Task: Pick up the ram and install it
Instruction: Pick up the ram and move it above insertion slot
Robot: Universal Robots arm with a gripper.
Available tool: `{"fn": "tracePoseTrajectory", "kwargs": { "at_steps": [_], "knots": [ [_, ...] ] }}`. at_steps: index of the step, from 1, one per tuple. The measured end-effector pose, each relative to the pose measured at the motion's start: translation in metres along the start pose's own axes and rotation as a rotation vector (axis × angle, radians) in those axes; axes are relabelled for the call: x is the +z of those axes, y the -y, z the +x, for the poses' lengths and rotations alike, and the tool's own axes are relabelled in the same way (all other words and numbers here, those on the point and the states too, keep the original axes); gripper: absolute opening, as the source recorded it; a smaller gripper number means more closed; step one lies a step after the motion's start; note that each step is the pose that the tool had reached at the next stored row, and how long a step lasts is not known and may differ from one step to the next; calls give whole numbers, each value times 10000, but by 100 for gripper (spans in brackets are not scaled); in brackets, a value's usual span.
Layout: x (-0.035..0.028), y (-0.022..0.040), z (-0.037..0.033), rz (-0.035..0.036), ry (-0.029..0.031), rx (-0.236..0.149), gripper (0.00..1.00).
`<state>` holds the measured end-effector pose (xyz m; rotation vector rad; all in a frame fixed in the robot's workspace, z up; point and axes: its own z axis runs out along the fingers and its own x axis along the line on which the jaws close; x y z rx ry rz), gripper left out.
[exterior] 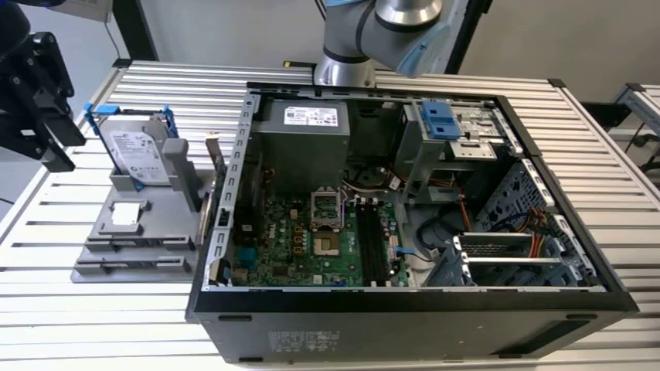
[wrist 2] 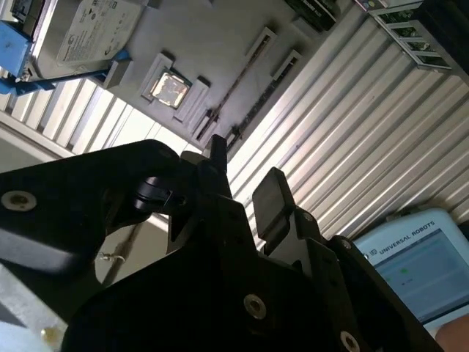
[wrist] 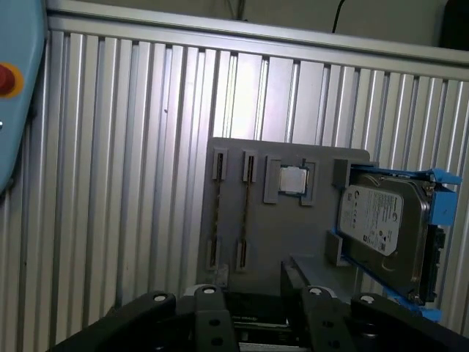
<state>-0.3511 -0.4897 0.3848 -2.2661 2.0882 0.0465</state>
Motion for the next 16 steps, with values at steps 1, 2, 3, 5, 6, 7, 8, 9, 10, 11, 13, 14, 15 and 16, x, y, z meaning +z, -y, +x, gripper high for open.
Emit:
{"fn": "tracePoseTrajectory", "kwargs": {
  "at_steps": [1,2,3,5,6,7,8,9,10,11,13,14,15,16],
  "knots": [
    [0,0,0,0,0,0,100],
    [0,0,0,-2,-3,5,100],
    [4,-1,0,-22,-15,60,100],
    [18,-2,1,-101,-22,187,100],
    [28,-2,1,-122,-22,251,100],
    [45,-2,2,-125,-23,296,100],
    [62,-2,4,-126,-23,313,100],
    [81,-2,5,-126,-23,322,100],
    [99,-2,6,-125,-24,340,100],
    [117,-3,8,-125,-23,360,100],
    [153,-4,10,-132,-23,378,100],
    [191,-5,12,-139,-23,380,100],
    [210,-5,13,-139,-23,380,100],
    [227,-6,14,-140,-24,380,100]
  ]
}}
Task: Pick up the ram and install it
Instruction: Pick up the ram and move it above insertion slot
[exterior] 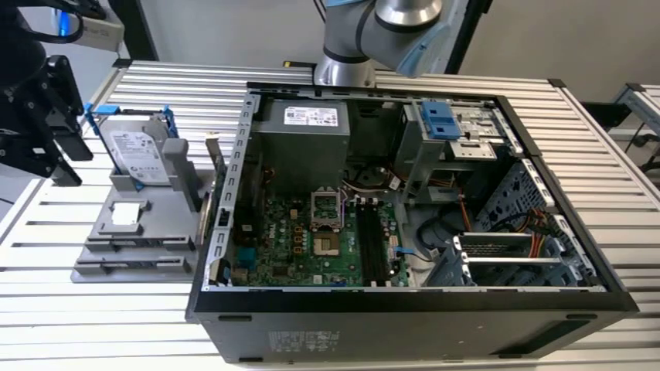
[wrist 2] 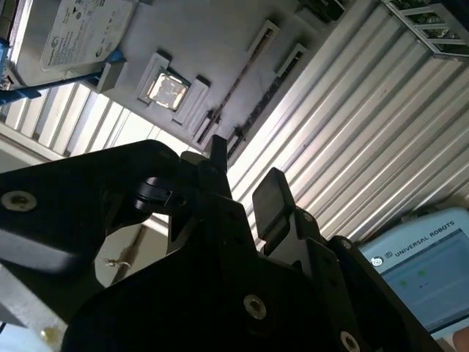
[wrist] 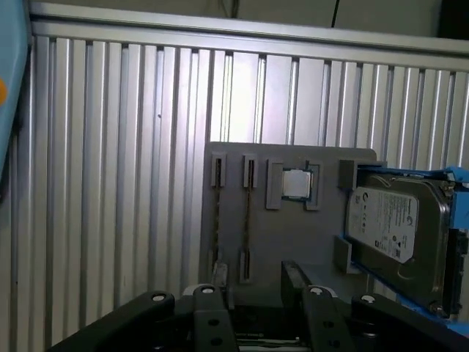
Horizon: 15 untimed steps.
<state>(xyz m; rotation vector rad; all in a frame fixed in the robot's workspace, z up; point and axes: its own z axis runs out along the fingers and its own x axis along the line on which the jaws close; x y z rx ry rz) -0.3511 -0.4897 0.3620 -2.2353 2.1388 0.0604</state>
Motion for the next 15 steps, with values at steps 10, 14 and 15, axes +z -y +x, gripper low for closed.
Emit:
{"fn": "tracePoseTrajectory", "kwargs": {
  "at_steps": [10,14,15],
  "knots": [
    [164,-2,48,6,118,17,100],
    [226,-3,69,-17,118,28,100],
    [244,-3,73,-22,119,29,100]
  ]
}}
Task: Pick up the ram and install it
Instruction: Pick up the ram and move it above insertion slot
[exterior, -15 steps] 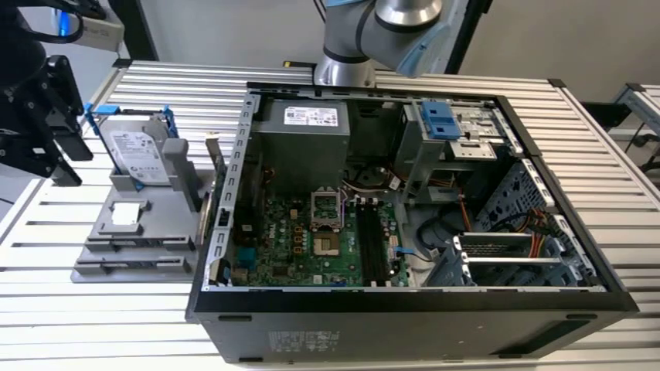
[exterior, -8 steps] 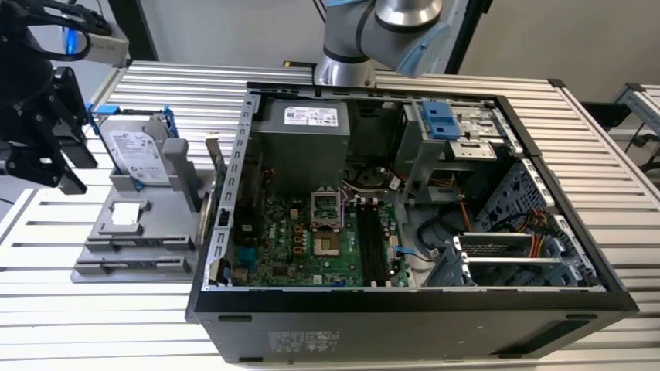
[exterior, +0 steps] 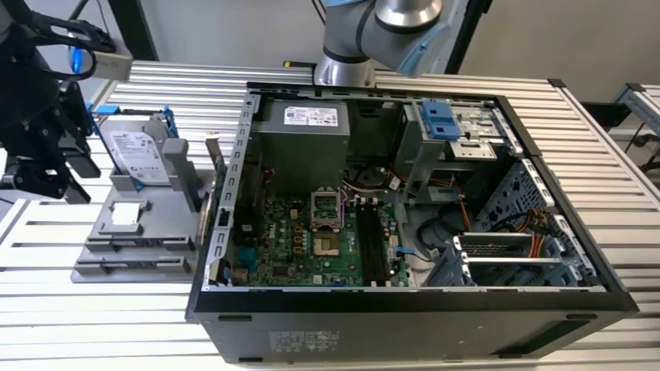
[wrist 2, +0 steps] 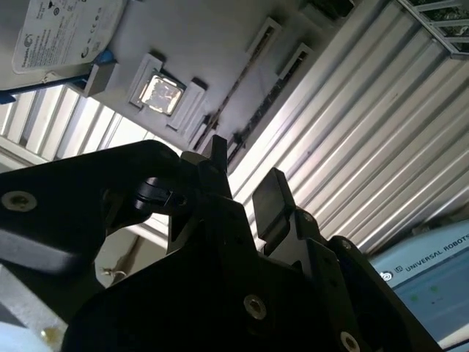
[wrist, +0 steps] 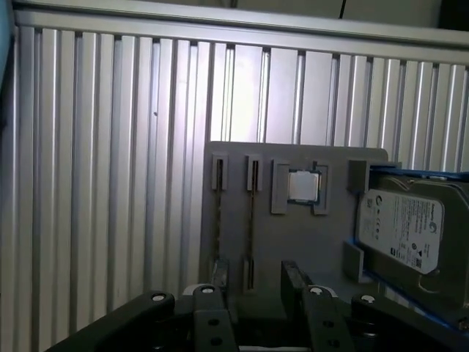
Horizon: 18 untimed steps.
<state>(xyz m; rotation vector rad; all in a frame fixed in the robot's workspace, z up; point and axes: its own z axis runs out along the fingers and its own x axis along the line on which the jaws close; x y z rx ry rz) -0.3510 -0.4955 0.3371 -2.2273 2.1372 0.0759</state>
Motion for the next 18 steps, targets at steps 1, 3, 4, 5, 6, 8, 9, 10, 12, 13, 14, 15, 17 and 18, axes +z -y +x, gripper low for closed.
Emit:
{"fn": "tracePoseTrajectory", "kwargs": {
  "at_steps": [1,3,4,5,6,8,9,10,12,13,14,15,17,18],
  "knots": [
    [18,1,4,-4,0,0,100],
    [54,3,11,-9,0,0,100],
    [72,4,14,-10,0,0,100],
    [90,5,18,-10,0,0,100],
    [108,6,22,-9,1,0,100],
    [144,8,35,-10,1,-1,100],
    [162,9,41,-10,1,0,100],
    [178,11,48,-10,0,0,100],
    [215,13,66,-9,1,-1,100],
    [232,14,74,-10,1,-1,100],
    [248,15,82,-10,0,-1,100],
    [267,15,88,-10,1,0,100],
    [303,16,97,-10,0,0,100],
    [321,17,100,-11,0,0,100]
  ]
}}
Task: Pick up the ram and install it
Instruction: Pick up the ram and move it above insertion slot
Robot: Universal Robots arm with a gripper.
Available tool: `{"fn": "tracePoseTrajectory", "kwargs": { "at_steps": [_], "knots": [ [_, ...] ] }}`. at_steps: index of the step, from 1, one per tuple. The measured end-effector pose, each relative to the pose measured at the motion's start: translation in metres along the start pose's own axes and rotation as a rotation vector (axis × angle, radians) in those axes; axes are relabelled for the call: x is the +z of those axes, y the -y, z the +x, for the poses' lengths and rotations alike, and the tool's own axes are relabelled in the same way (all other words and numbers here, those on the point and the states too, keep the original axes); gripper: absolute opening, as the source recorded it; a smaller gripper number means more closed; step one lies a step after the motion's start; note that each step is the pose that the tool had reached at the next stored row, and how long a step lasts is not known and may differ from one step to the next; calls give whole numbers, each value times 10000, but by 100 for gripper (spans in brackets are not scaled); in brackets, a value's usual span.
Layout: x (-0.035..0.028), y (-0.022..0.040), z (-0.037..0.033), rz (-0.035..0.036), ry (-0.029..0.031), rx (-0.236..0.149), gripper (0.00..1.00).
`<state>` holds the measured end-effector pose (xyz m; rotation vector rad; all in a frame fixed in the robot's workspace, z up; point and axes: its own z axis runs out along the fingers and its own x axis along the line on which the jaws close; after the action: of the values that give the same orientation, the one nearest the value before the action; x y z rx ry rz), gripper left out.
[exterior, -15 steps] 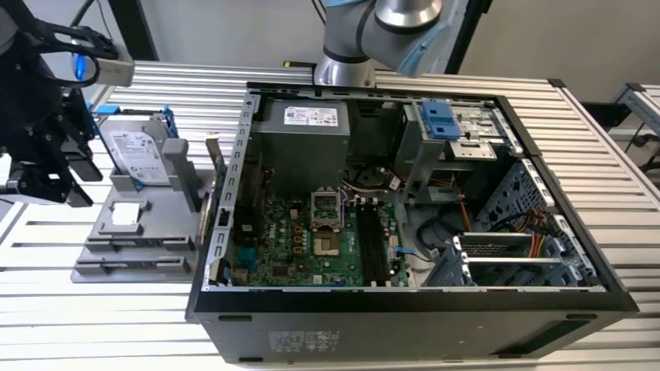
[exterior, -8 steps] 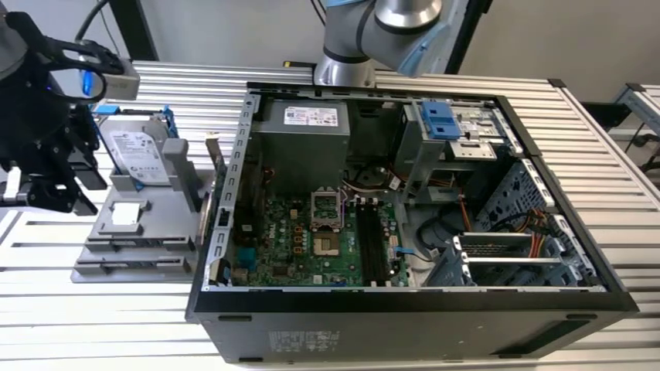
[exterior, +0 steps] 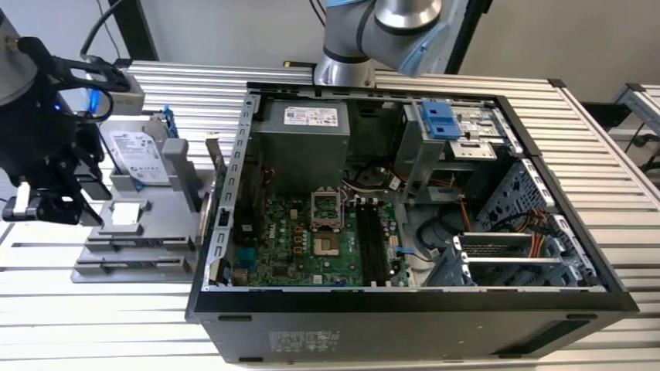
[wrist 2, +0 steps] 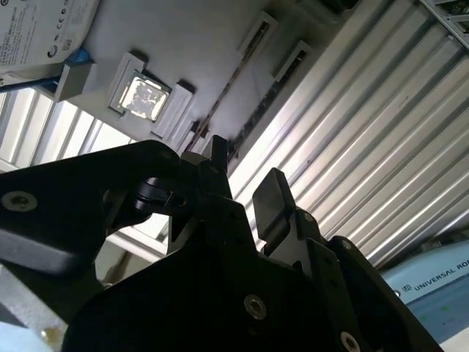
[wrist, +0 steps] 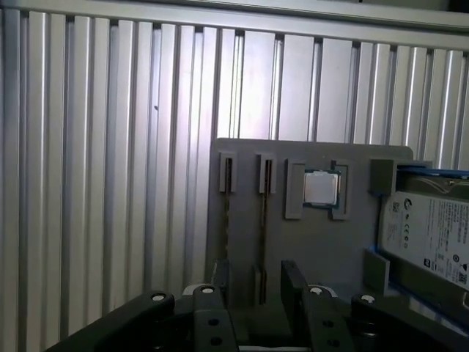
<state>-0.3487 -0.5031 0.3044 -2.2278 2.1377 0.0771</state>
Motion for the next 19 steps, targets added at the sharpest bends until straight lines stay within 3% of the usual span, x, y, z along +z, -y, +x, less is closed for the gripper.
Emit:
{"fn": "tracePoseTrajectory", "kwargs": {
  "at_steps": [19],
  "knots": [
    [314,10,40,-1,1,0,100]
  ]
}}
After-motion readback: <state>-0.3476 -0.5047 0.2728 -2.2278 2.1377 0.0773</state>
